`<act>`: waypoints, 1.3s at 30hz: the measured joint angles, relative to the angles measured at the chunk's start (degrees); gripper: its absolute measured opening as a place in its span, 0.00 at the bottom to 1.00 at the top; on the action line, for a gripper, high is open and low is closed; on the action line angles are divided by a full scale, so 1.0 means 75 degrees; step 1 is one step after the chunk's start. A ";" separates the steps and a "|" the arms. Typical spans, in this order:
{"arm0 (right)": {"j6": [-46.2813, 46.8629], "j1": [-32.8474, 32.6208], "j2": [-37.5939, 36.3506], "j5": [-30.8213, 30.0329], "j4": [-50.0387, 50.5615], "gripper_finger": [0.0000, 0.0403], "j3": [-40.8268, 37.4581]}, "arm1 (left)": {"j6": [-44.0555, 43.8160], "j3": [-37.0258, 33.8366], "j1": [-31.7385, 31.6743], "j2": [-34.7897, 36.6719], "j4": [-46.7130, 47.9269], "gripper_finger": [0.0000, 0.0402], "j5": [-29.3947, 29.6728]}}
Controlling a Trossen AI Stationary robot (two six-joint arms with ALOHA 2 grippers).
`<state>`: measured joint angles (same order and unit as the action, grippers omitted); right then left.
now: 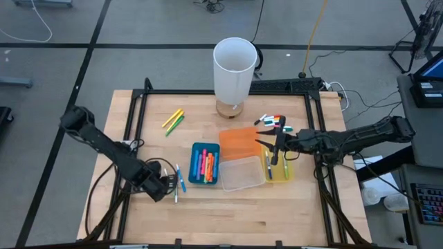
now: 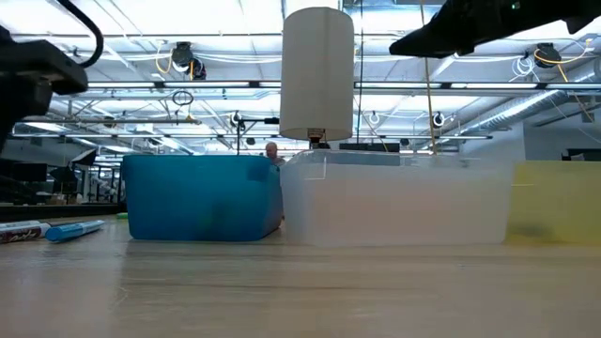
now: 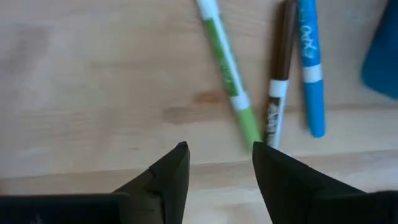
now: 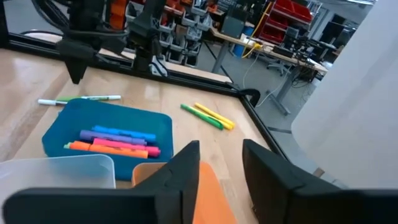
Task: Pick & Place Markers
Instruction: Put the green marker pen into the yellow bin
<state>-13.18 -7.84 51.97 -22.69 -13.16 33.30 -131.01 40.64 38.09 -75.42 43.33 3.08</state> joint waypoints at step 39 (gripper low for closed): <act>0.0267 -0.0003 -0.0028 0.0010 0.0668 0.32 0.0000 | 0.0611 0.0005 -0.0974 -0.1546 0.0386 0.09 -0.0761</act>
<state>-11.18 -7.86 51.77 -22.61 -8.15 33.30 -126.43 40.67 30.79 -87.02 46.22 -2.63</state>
